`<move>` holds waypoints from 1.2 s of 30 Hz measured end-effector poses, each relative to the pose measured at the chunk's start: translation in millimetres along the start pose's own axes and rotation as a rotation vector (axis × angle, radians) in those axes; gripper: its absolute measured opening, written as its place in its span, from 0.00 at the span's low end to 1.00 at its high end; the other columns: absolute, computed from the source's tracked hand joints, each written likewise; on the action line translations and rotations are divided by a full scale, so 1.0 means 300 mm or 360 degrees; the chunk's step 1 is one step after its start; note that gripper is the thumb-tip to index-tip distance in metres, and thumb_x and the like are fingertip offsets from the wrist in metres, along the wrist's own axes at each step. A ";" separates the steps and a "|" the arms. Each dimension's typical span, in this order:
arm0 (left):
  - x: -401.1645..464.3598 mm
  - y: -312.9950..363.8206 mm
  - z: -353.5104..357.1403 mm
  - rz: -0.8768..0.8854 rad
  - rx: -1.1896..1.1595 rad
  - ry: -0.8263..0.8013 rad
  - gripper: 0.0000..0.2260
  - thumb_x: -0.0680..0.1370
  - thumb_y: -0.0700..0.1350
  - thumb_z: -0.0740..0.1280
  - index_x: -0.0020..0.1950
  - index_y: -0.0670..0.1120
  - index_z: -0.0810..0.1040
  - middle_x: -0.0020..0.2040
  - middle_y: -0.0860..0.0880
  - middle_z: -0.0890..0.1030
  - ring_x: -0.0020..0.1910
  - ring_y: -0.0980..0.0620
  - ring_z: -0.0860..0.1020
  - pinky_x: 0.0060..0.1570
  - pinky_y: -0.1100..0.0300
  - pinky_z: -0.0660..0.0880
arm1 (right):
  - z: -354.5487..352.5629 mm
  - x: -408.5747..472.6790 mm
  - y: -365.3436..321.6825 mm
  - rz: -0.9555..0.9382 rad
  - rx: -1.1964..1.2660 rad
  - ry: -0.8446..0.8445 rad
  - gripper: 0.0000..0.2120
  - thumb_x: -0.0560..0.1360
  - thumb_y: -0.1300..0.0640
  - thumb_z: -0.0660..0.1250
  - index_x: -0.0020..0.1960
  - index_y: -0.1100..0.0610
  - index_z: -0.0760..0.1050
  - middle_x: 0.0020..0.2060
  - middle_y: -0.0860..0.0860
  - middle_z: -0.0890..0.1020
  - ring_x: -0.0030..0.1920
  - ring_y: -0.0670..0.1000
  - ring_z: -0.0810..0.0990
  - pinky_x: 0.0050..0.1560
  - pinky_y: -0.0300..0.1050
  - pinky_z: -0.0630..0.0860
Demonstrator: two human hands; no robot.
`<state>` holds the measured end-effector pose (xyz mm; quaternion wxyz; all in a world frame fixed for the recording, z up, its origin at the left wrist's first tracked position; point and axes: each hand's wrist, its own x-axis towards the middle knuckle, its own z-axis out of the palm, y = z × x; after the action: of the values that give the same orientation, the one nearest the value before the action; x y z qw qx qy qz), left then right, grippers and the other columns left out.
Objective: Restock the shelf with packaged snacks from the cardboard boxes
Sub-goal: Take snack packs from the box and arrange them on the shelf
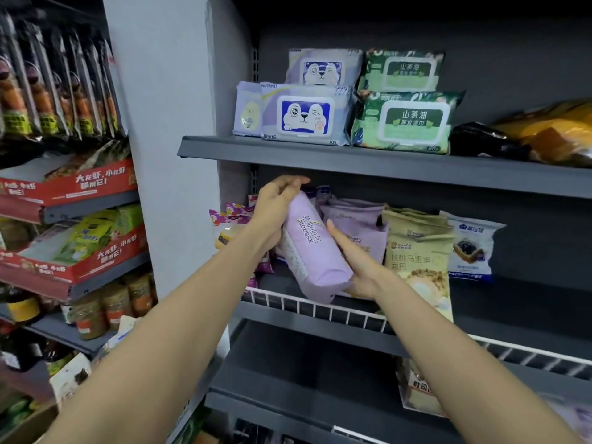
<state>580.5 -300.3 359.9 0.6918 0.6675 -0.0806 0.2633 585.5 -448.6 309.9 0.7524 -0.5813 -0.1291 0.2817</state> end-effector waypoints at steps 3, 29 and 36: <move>0.005 -0.027 -0.022 -0.0039 -0.0025 0.0149 0.05 0.79 0.42 0.64 0.48 0.47 0.79 0.42 0.51 0.79 0.43 0.52 0.75 0.46 0.58 0.74 | 0.000 -0.010 -0.008 -0.0096 -0.0094 0.0146 0.20 0.71 0.42 0.68 0.54 0.56 0.80 0.48 0.52 0.85 0.48 0.50 0.84 0.51 0.45 0.79; -0.137 -0.269 0.060 -0.0858 0.0399 -0.0707 0.17 0.80 0.51 0.61 0.67 0.46 0.70 0.62 0.48 0.77 0.61 0.47 0.75 0.61 0.47 0.71 | -0.128 -0.090 0.083 -0.0680 -0.2311 0.1207 0.35 0.71 0.46 0.71 0.73 0.49 0.60 0.71 0.59 0.52 0.72 0.59 0.53 0.66 0.50 0.65; -0.123 -0.257 0.083 -0.0686 0.0777 -0.0606 0.17 0.80 0.52 0.61 0.64 0.43 0.73 0.60 0.43 0.78 0.60 0.44 0.76 0.60 0.45 0.74 | -0.149 -0.074 0.063 -0.0641 -0.2639 0.1184 0.39 0.70 0.40 0.69 0.74 0.52 0.58 0.71 0.55 0.61 0.72 0.57 0.55 0.72 0.51 0.59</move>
<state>591.4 -331.6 277.4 0.5245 0.8514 -0.0004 -0.0057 585.6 -494.1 282.1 0.1244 -0.9526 -0.1380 -0.2410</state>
